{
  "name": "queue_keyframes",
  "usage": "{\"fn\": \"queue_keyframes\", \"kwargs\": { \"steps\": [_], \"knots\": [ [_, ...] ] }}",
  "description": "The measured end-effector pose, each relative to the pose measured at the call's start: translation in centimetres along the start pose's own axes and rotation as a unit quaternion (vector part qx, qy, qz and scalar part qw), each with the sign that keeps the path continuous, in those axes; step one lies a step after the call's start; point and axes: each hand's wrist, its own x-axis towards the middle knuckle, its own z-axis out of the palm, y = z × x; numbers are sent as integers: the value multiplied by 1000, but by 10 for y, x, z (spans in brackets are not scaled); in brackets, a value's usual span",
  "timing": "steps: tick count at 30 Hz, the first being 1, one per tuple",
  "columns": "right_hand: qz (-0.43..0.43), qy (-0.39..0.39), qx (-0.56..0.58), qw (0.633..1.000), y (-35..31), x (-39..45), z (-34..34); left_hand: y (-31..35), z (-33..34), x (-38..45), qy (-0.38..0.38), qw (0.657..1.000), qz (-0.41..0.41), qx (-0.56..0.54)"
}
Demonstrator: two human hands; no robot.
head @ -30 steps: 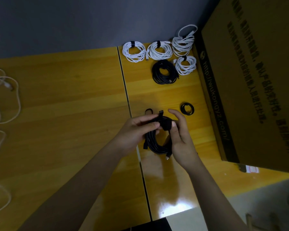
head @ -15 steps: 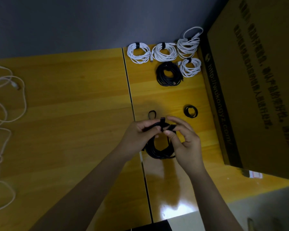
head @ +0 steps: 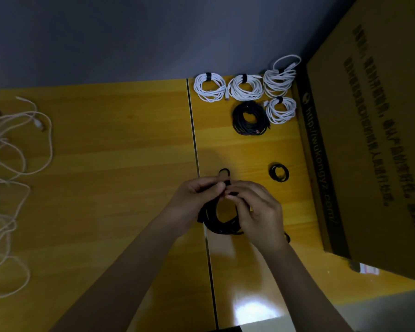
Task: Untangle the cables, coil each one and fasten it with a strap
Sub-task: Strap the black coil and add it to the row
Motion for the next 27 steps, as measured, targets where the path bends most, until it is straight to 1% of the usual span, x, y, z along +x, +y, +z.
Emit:
{"fn": "queue_keyframes", "kwargs": {
  "steps": [3,6,9,11,16,18,21,23,27],
  "knots": [
    [-37,-9,-29,999,1,2,-4,5,6,1,30,999,-11,-28],
    [-13,7,-10,1000,0,6,-8,7,14,1,55,998,-11,-34],
    [61,26,69,995,-2,10,-9,7,18,2,69,997,15,4],
    [125,37,122,984,-4,13,-9,6,19,2,76,996,33,29],
    [276,47,229,932,-13,25,-8,8,17,1,58,997,31,45],
    [320,49,254,911,-16,28,-9,12,16,-1,54,997,32,50],
    [381,52,276,881,-25,39,-17,27,15,-8,28,995,49,78],
    [384,47,265,883,-35,49,-25,41,17,-15,20,992,69,100],
    [350,47,277,894,-59,66,-47,73,24,-32,17,987,116,110]
  ]
}}
